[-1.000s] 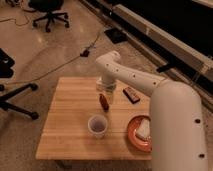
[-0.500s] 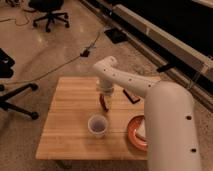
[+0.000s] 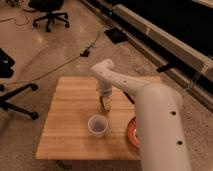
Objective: Place the pepper in the ceramic cup
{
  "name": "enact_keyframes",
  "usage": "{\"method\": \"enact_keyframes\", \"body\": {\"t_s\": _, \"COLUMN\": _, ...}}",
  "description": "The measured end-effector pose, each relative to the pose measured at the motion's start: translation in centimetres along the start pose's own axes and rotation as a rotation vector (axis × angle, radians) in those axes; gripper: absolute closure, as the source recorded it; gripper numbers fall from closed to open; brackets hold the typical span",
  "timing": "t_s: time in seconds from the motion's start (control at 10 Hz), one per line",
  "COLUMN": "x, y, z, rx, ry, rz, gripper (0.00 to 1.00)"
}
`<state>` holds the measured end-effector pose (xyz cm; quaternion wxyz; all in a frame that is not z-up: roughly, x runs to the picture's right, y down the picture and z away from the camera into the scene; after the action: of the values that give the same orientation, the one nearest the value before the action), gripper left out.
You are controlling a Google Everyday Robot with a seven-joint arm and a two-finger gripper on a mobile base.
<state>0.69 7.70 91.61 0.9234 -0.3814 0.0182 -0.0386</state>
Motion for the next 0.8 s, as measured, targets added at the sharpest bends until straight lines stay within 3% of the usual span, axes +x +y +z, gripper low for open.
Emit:
{"method": "enact_keyframes", "body": {"t_s": 0.6, "x": -0.1, "y": -0.4, "z": 1.5, "rx": -0.03, "ry": 0.03, "rz": 0.009, "gripper": 0.39}}
{"method": "enact_keyframes", "body": {"t_s": 0.8, "x": -0.1, "y": -0.5, "z": 1.9, "rx": -0.036, "ry": 0.034, "rz": -0.001, "gripper": 0.56}}
